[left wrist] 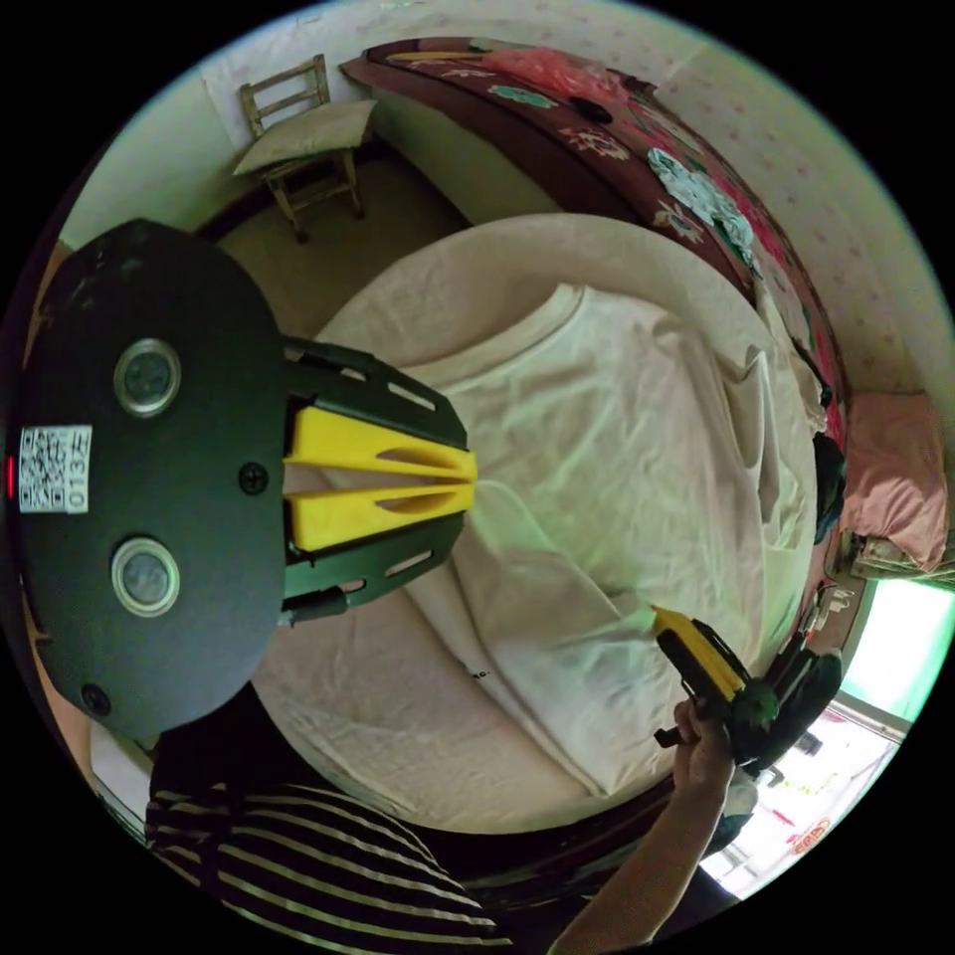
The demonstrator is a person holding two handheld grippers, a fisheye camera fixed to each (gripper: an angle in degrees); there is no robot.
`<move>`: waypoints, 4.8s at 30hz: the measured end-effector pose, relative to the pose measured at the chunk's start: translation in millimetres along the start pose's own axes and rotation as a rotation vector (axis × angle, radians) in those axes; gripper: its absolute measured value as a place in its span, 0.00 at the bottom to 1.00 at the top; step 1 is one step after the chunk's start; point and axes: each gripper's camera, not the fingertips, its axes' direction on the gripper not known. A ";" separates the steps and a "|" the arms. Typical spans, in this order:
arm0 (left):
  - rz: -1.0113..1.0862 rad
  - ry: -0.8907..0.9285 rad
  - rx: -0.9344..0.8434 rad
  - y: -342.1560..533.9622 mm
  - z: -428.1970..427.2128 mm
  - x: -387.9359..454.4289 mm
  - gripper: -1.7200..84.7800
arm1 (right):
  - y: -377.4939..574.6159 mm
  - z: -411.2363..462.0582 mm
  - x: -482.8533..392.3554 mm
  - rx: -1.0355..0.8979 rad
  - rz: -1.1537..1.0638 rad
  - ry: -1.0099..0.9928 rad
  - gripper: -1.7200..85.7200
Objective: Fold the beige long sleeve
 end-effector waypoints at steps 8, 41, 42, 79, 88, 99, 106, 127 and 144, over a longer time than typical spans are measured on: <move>-0.277 0.149 0.106 18.1 6.9 -30.0 0.02 | 9.4 -11.5 27.4 0.190 0.243 0.005 0.04; -0.092 -0.317 -0.102 -15.7 21.8 93.2 0.02 | 202.2 -36.9 -79.7 -0.014 0.715 0.620 0.02; -0.093 -0.310 -0.050 -11.6 20.0 90.7 0.02 | 198.2 -38.0 -80.8 -0.013 0.707 0.637 0.02; 0.074 -0.134 -0.062 -32.1 18.3 -26.3 0.03 | -103.7 -7.9 -84.2 -0.011 -0.164 0.200 0.02; -0.240 -0.010 0.056 8.9 6.3 -73.5 0.02 | -52.3 -46.8 -40.4 0.180 0.099 0.142 0.02; -0.090 -0.217 -0.059 21.6 14.8 -35.0 0.02 | 56.6 -46.6 -73.1 0.109 0.133 0.531 0.02; -0.268 -0.037 0.002 38.5 -5.0 -77.8 0.02 | 81.4 -54.1 -41.2 0.130 0.245 0.375 0.02; -0.159 0.016 -0.030 -216.3 20.4 -199.1 0.13 | 187.1 -173.2 297.1 0.072 0.453 0.427 0.10; -0.152 0.020 0.305 -142.0 -72.2 -192.6 0.02 | 267.9 -205.6 270.2 0.300 0.368 0.294 0.04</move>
